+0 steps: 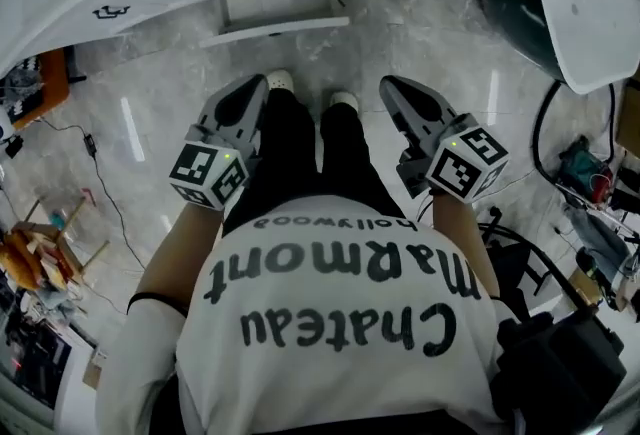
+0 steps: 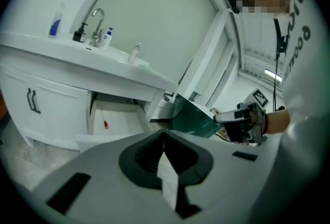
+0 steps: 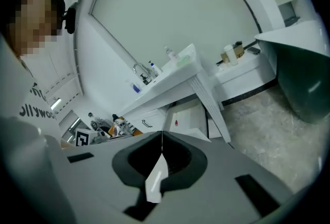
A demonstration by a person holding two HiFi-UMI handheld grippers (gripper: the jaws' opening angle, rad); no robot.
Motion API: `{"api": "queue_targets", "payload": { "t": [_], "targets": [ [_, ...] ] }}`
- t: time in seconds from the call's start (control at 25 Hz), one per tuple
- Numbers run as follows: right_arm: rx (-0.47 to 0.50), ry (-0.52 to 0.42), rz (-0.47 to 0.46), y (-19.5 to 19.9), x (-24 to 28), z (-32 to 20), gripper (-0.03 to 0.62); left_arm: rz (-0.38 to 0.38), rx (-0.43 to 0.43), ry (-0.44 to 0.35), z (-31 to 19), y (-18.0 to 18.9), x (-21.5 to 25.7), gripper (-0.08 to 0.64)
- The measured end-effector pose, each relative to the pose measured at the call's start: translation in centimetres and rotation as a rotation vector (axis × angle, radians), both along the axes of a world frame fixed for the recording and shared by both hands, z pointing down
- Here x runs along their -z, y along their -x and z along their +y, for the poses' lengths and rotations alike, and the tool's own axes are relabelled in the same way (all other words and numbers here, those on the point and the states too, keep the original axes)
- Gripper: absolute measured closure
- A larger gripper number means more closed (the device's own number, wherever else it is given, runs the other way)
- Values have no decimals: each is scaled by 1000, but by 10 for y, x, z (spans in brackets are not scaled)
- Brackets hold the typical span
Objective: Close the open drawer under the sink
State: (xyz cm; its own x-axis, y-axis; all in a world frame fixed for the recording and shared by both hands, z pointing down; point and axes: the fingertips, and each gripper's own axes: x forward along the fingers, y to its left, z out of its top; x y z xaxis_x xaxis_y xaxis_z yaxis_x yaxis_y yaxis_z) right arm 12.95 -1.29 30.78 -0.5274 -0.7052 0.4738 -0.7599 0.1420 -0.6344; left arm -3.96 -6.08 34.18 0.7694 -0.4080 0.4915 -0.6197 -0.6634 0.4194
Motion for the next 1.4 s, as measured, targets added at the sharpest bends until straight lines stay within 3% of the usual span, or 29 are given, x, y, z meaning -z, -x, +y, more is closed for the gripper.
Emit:
{"api": "queue_targets", "payload": {
  "t": [0.2,0.48,0.64,0.72,0.76,0.92,1.04,1.4],
  "targets": [
    [165,-20,12,9,-20,-3,580,-14,148,-23,20,2,-23,552],
    [280,-24,1,21,-58,2,580,-36,211,-41,25,0,-58,551],
    [284,-17,-17,21,-88,-2,580,-1,239,-27,17,-6,-86,530],
    [275,-3,-29,22,-104,-4,580,-19,275,-14,9,-2,-104,371],
    [268,6,-36,23,-114,-6,580,-39,290,-9,4,1,-117,331],
    [239,39,-59,20,-155,-8,580,-132,317,-13,-11,2,-177,319],
    [225,65,-69,17,-164,-1,580,-145,337,-1,-23,-1,-192,319],
    [204,56,-58,11,-170,0,580,-181,343,-121,-53,-8,-175,319]
  ]
}}
